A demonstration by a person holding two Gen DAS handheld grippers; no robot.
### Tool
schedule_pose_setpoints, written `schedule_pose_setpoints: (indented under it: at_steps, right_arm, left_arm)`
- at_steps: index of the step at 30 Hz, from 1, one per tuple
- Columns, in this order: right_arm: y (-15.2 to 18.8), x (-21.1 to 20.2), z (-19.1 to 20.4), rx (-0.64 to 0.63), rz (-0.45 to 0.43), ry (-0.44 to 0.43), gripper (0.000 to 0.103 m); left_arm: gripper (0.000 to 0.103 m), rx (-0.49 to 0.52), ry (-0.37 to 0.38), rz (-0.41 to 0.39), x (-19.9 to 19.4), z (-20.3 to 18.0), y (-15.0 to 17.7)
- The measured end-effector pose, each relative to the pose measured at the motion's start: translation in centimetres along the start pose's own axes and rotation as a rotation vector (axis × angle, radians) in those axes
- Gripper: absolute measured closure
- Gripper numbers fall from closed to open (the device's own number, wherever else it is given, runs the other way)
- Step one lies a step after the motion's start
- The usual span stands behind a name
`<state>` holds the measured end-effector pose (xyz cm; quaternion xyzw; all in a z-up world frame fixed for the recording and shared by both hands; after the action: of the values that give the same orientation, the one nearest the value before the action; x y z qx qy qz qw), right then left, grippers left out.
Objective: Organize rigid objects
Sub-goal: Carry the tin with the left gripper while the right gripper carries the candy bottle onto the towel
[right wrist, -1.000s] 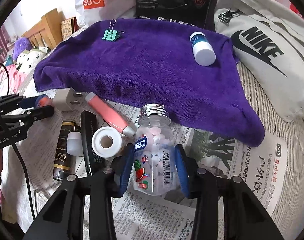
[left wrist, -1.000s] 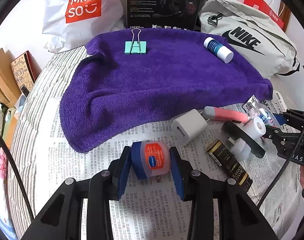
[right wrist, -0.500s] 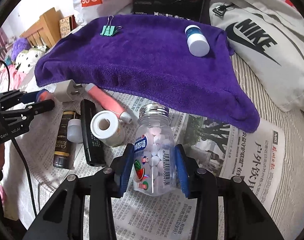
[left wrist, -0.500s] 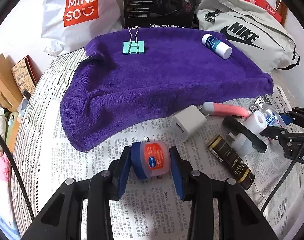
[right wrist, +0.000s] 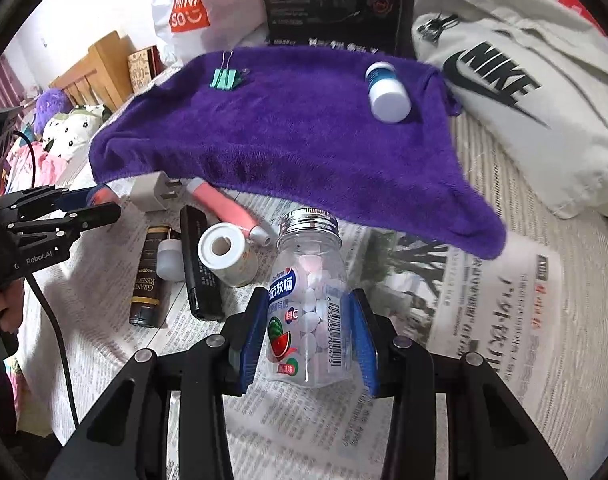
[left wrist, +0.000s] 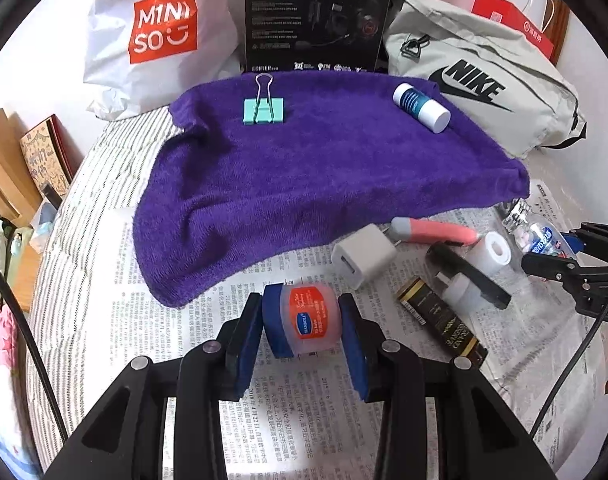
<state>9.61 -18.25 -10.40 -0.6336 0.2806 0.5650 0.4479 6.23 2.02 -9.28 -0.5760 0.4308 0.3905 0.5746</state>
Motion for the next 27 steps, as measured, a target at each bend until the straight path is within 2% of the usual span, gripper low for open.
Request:
schedule_pose_setpoints:
  at_steps: [16,20,27]
  right_arm:
    - [-1.8,-3.4,-1.1,0.015,-0.07,-0.043,0.062]
    - [-2.8,-3.9,-1.4,0.02,-0.086,-0.059,0.062]
    - [-5.5,-4.3,-2.3,0.025,-0.107,-0.055,0.062]
  left_arm:
    - [0.067,0.002,0.048,-0.046,-2.6,0.5,-1.8]
    - [0.067,-0.003,0.071,-0.053,-3.0,0.9,-2.4]
    - [0.067,0.005,0.061,-0.068,-3.3,1.4,-4.3]
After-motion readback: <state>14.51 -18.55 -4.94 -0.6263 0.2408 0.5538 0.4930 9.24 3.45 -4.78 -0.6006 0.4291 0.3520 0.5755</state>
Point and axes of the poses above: each gripper's, at about its wrist camera, not at the fingertips, and x roughly the way its jaws point, z to its left, y to its underside, the point moved 3 cm from there along x, roughly the way its jaws point, and after that the axes turned 13 degrees about z, right-handed, at the moved point
